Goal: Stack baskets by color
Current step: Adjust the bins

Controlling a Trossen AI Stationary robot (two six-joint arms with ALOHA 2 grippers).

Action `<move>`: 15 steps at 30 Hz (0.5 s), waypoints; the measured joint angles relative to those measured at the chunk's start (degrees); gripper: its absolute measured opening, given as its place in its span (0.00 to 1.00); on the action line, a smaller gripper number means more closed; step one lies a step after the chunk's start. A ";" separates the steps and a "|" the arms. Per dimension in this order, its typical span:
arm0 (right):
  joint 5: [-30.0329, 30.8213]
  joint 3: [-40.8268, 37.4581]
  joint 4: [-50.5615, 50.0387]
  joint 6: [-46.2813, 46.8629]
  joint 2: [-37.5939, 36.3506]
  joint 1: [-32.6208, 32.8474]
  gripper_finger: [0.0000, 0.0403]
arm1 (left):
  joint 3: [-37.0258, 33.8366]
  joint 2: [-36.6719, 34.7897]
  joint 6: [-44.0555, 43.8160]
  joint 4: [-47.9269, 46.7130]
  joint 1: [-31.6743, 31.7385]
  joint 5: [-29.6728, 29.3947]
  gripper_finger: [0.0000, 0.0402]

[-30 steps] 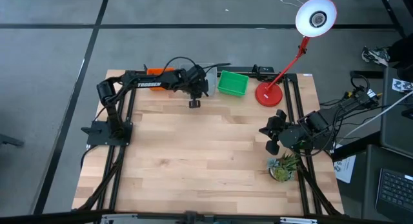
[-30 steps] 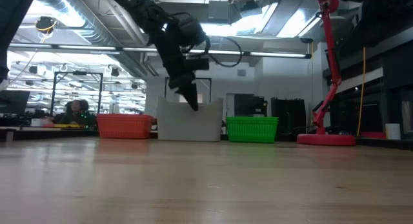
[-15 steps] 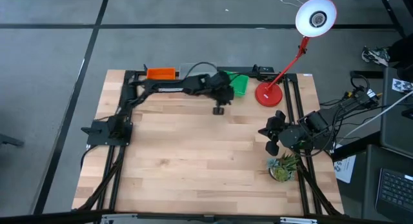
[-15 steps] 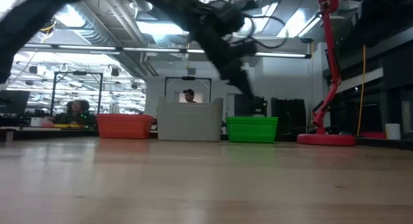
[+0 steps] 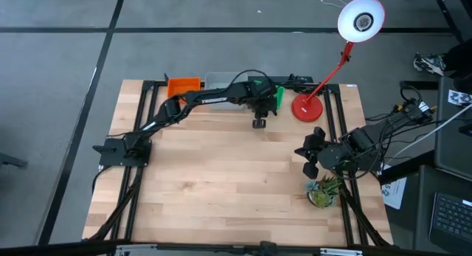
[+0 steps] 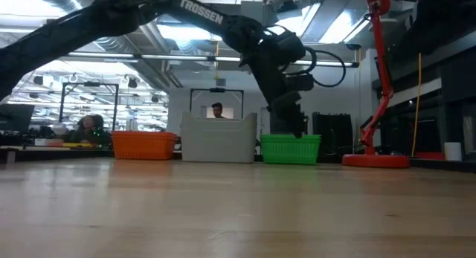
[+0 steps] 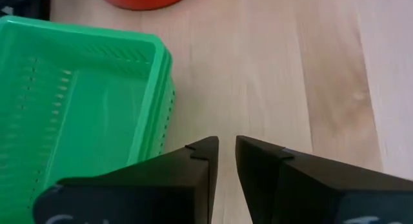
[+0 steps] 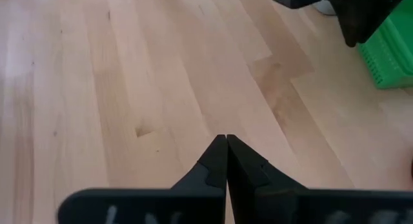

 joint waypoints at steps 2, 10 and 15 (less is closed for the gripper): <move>1.05 0.00 0.24 0.30 0.54 -0.32 0.00 | 0.13 -0.03 -0.47 -0.35 -0.01 0.09 0.11; -2.80 0.00 1.13 0.16 6.78 -10.15 0.00 | 0.12 -11.42 -4.44 -23.23 -5.07 -3.59 0.11; -11.93 0.00 6.68 -8.28 12.85 -26.22 0.00 | 0.01 -19.26 -8.29 -40.96 -7.61 -10.08 0.11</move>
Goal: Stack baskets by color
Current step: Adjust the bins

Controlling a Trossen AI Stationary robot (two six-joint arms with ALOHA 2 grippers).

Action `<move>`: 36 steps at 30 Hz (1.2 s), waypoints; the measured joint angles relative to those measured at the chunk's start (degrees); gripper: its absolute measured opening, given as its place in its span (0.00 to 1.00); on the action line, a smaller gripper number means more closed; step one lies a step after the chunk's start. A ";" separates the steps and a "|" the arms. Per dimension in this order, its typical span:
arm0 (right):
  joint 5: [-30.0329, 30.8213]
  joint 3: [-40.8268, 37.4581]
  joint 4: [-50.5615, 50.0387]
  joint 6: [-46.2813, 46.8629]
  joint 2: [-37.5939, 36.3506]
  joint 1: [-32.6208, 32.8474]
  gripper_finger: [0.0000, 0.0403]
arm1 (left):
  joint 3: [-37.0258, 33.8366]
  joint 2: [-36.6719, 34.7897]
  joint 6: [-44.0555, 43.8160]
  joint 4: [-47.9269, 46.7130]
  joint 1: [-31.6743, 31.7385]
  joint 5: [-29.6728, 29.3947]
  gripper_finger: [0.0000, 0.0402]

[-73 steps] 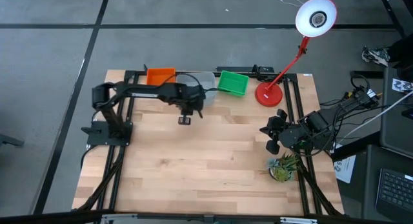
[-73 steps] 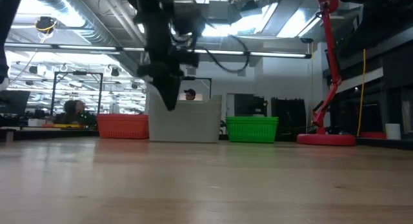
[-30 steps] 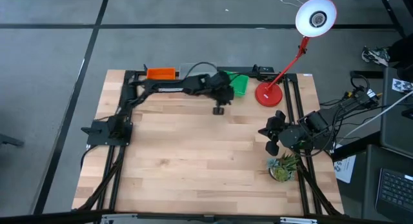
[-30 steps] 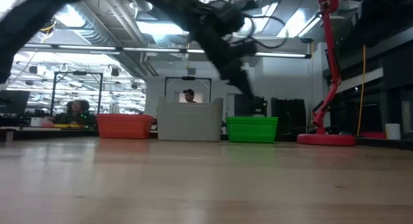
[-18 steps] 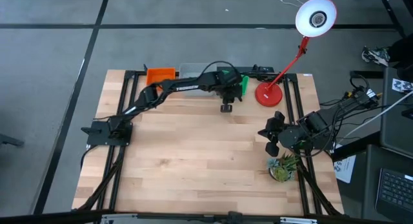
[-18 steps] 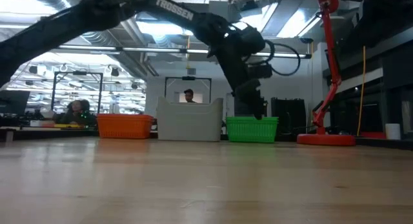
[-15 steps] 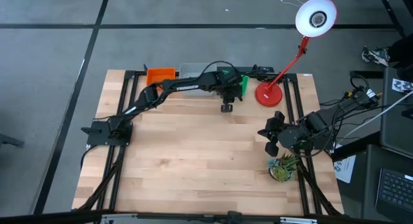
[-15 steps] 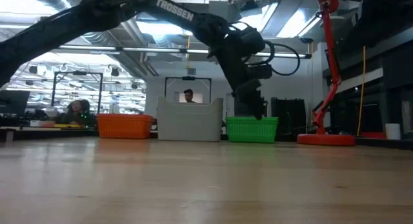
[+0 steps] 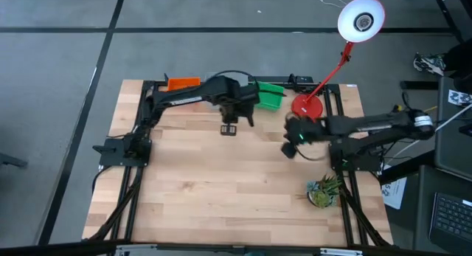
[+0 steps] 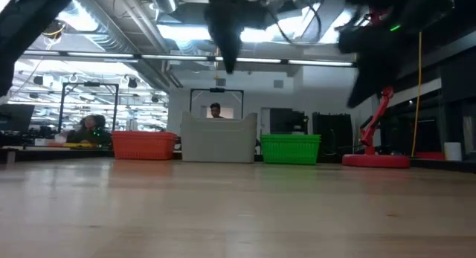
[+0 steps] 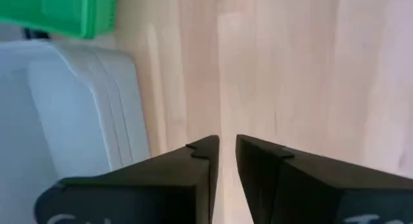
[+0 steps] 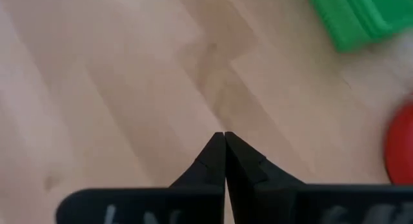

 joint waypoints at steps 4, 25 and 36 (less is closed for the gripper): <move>-10.16 0.70 12.79 -10.41 6.44 -11.54 0.00 | 0.14 -6.22 -4.39 -7.35 0.16 -1.20 0.11; -10.63 16.32 13.65 -28.34 35.50 -29.40 0.00 | -42.65 -39.37 -18.14 4.45 7.08 -8.72 0.11; -8.21 17.40 10.28 -29.76 35.48 -34.39 0.00 | -58.03 -50.11 -25.48 6.02 7.06 -8.68 0.11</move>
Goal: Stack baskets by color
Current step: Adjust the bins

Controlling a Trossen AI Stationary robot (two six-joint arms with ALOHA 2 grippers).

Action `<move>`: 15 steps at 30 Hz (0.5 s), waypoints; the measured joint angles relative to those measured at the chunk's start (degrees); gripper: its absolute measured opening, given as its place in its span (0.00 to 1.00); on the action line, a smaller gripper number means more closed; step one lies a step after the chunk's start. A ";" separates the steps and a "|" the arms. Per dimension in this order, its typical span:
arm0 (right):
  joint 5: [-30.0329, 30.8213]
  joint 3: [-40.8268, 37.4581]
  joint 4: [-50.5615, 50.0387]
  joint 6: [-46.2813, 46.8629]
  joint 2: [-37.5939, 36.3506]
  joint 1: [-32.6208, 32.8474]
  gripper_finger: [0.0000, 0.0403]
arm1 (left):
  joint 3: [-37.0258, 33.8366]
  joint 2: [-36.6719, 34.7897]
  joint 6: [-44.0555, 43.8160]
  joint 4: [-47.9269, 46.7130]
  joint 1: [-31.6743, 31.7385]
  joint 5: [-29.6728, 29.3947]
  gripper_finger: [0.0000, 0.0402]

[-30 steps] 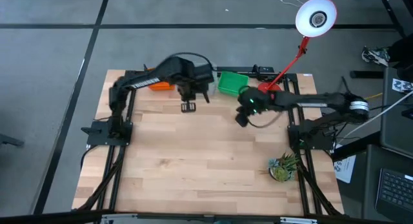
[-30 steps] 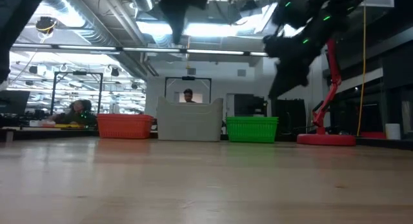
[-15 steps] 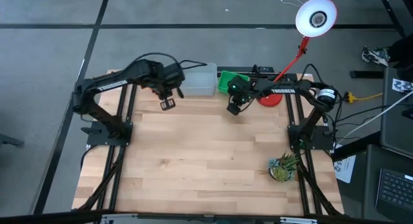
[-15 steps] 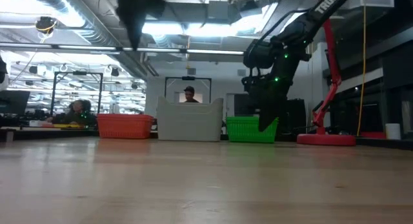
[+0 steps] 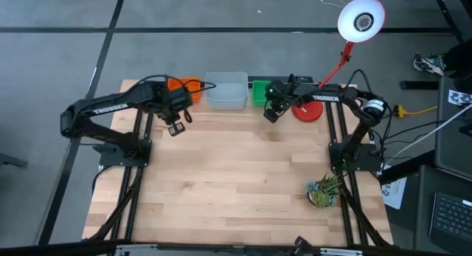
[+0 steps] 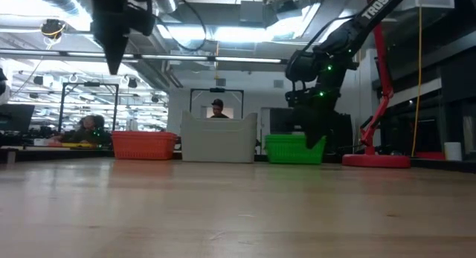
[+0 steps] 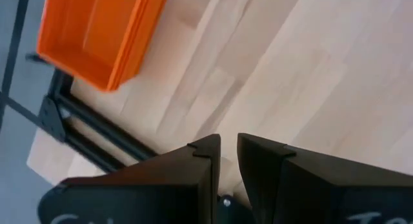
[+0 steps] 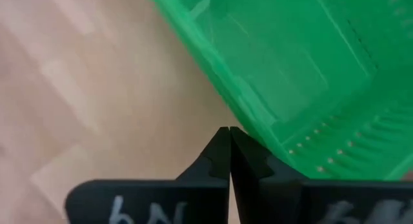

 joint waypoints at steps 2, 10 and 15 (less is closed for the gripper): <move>-0.23 0.00 0.11 -0.86 0.00 -0.77 0.00 | -1.44 -1.15 -0.76 0.87 0.00 -0.04 0.11; -0.58 0.00 0.42 -1.02 0.00 -1.77 0.00 | -3.87 -4.02 -1.36 2.94 0.00 -0.17 0.11; -0.59 0.00 2.90 -1.01 0.00 -1.77 0.00 | -3.88 -5.30 -1.20 4.21 0.00 -0.06 0.11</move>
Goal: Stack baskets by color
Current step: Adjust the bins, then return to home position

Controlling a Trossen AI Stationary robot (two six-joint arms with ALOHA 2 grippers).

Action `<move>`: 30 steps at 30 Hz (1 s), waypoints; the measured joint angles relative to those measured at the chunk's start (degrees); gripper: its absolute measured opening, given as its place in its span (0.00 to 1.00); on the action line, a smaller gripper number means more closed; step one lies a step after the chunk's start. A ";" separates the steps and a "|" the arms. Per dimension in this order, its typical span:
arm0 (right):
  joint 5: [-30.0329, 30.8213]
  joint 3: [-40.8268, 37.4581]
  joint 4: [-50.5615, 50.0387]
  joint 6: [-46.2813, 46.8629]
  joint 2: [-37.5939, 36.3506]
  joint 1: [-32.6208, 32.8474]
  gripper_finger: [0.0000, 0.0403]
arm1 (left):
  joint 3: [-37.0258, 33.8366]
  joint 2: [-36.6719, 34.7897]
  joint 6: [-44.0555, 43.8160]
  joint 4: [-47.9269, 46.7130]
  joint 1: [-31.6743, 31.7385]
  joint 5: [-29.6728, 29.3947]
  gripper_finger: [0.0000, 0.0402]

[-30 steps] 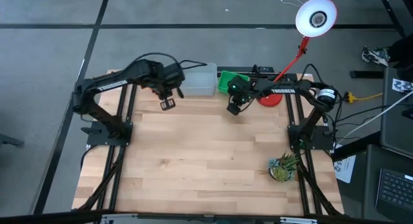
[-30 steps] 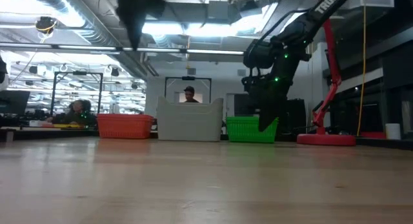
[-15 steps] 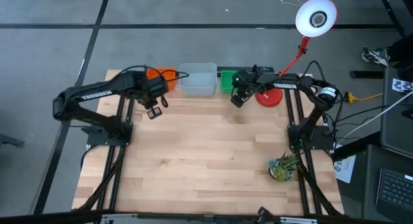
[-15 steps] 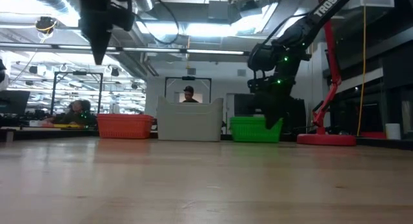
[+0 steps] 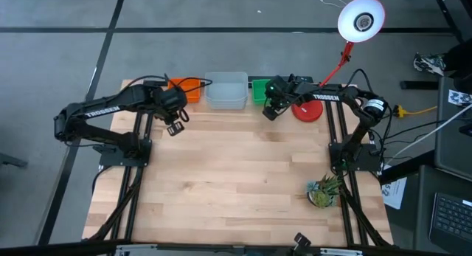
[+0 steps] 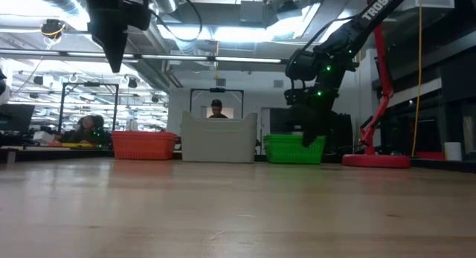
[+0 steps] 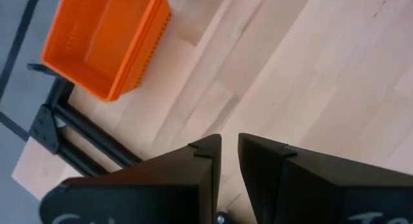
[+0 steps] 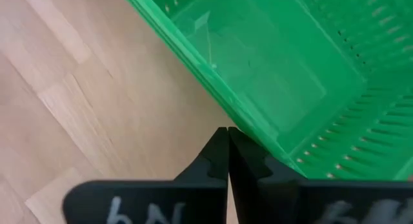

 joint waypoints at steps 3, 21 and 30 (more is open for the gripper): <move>-0.08 0.00 1.25 0.08 0.00 0.00 0.00 | -0.05 -1.12 -0.20 0.41 0.00 0.03 0.11; -5.65 -0.02 0.37 4.58 -0.34 0.56 0.00 | 0.02 -3.13 0.15 0.40 -0.13 0.43 0.11; -22.80 -0.07 -2.75 1.60 -9.55 6.35 0.00 | -9.28 -16.02 -0.02 5.83 -0.11 -6.39 0.11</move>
